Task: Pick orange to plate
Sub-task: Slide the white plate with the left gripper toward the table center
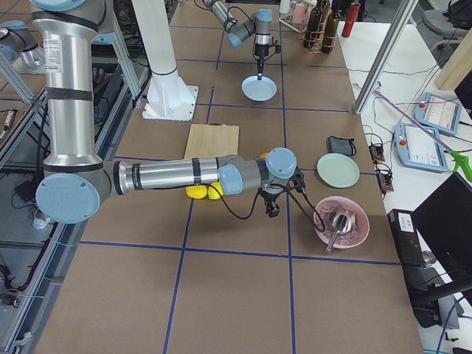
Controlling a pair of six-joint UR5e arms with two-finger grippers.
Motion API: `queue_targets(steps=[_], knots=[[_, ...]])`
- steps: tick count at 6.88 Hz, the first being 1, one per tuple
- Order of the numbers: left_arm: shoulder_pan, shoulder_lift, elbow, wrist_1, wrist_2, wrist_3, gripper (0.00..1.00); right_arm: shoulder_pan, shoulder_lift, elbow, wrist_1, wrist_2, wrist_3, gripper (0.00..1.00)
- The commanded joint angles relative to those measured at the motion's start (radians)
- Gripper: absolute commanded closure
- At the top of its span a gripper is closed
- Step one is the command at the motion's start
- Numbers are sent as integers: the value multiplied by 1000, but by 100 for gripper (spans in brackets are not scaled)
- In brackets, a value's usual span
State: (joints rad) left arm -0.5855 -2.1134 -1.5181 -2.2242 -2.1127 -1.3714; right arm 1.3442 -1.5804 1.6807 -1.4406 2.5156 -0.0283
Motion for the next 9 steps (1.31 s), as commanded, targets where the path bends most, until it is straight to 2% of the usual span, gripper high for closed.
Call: queue_targets(steps=[1, 4, 5, 6, 8, 9], knots=[[42, -37, 36, -2, 40, -35, 100, -4, 0, 1, 0, 0, 1, 0], [45, -52, 61, -6, 62, -37, 100, -4, 0, 2, 2, 0, 1, 0], [44, -51, 62, -8, 62, -34, 82, -13, 8, 13, 0, -1, 11, 0], [44, -48, 61, -11, 65, -31, 17, -36, 40, 14, 2, -1, 71, 0], [35, -30, 29, -11, 69, -29, 16, -146, 139, 25, 3, -11, 302, 0], [32, 2, -9, -11, 76, -29, 10, -198, 195, 30, 3, -33, 412, 0]])
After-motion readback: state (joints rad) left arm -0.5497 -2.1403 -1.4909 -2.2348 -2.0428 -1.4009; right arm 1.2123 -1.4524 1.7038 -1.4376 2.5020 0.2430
